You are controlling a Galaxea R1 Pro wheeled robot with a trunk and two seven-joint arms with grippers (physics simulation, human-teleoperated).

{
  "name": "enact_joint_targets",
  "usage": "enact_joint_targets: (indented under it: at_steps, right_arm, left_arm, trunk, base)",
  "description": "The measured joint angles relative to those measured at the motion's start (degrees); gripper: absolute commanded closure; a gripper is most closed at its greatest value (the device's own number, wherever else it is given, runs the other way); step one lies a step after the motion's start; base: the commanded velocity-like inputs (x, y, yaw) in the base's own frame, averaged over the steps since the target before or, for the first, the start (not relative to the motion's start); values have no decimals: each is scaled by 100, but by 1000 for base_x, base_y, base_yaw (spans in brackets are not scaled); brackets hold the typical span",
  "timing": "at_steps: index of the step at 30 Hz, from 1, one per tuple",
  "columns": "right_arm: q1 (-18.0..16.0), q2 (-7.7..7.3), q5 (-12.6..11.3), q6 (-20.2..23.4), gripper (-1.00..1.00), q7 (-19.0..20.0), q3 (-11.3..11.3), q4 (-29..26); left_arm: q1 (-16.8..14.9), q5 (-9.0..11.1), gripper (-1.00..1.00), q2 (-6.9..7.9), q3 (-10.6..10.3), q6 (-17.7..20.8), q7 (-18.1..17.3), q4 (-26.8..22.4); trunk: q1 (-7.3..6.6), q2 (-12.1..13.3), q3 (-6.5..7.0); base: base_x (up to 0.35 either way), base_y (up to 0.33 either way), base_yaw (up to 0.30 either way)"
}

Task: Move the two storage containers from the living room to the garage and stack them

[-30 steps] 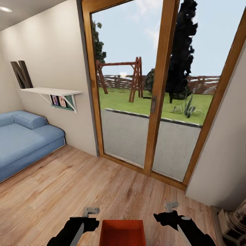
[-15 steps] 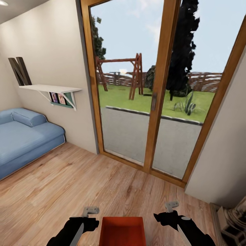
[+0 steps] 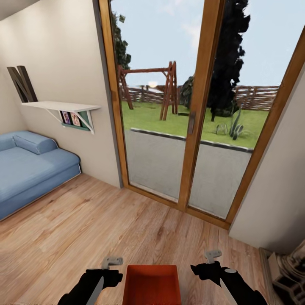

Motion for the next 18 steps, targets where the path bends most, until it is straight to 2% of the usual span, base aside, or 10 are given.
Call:
enact_joint_targets:
  at_steps: [18]
  right_arm:
    - [0, 0, 0, 0, -100, 26, -1, 74]
  left_arm:
    - [0, -4, -100, -3, 5, 7, -5, 0]
  trunk:
    - [0, 0, -167]
  base:
    - [0, 0, 0]
